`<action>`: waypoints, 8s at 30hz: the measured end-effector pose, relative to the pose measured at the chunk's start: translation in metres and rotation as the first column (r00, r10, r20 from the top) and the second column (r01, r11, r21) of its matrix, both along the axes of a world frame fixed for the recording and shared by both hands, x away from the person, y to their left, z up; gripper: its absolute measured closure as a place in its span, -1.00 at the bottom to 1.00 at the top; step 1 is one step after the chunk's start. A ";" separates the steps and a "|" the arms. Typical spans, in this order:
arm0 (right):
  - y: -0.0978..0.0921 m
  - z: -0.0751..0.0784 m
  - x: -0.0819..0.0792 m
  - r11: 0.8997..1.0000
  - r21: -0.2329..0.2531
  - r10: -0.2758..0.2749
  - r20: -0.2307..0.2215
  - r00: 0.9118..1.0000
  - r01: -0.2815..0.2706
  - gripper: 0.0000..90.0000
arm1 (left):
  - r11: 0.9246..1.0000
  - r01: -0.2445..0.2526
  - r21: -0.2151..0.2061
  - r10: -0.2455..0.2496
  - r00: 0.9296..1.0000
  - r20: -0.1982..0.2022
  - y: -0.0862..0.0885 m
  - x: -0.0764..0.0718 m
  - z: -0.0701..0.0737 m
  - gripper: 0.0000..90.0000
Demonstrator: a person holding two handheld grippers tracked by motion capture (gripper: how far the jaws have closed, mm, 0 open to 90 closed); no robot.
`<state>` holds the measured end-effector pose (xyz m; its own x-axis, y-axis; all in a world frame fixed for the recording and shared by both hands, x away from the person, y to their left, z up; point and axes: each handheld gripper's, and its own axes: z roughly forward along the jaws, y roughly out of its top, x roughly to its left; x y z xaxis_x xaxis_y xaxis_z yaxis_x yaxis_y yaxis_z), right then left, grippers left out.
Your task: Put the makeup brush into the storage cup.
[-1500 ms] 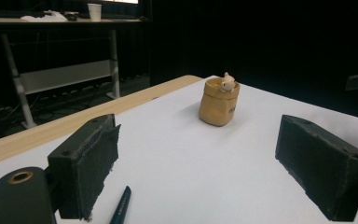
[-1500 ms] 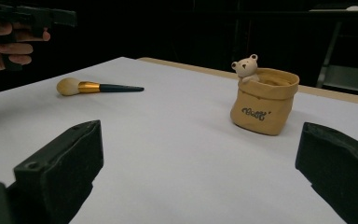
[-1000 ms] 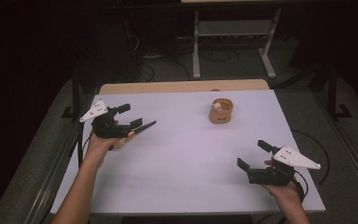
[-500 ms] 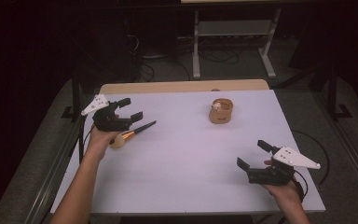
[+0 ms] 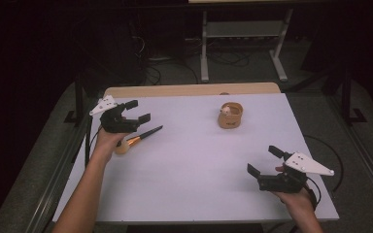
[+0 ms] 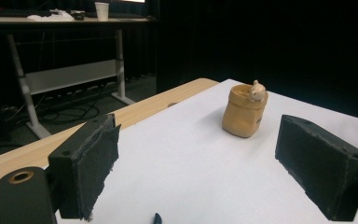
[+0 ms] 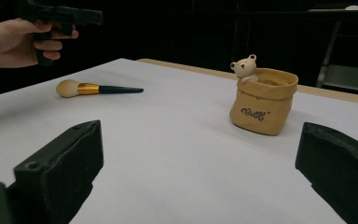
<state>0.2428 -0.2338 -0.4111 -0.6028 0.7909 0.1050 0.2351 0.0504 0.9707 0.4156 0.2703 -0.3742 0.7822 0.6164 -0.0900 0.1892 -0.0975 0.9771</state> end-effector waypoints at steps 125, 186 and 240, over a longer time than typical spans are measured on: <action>-0.002 -0.001 0.000 1.000 -0.001 -0.005 0.001 1.000 0.005 -1.00 | 0.782 0.230 0.579 0.036 0.912 -0.409 -0.006 0.047 -0.008 -0.34; -0.002 -0.001 0.000 1.000 -0.003 -0.007 -0.001 1.000 0.007 -1.00 | 0.584 0.390 0.712 0.172 0.798 -0.578 -0.006 0.045 -0.034 0.22; -0.002 -0.001 0.000 1.000 -0.004 -0.007 0.001 1.000 0.007 -1.00 | 0.645 0.349 0.680 0.085 0.851 -0.518 -0.001 0.027 -0.027 0.39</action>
<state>0.2430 -0.2360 -0.4117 -0.5975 0.7955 0.1011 0.2348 0.0530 0.9706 0.4430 0.2688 -0.4009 0.8460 0.5321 -0.0325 0.5095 -0.7890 0.3433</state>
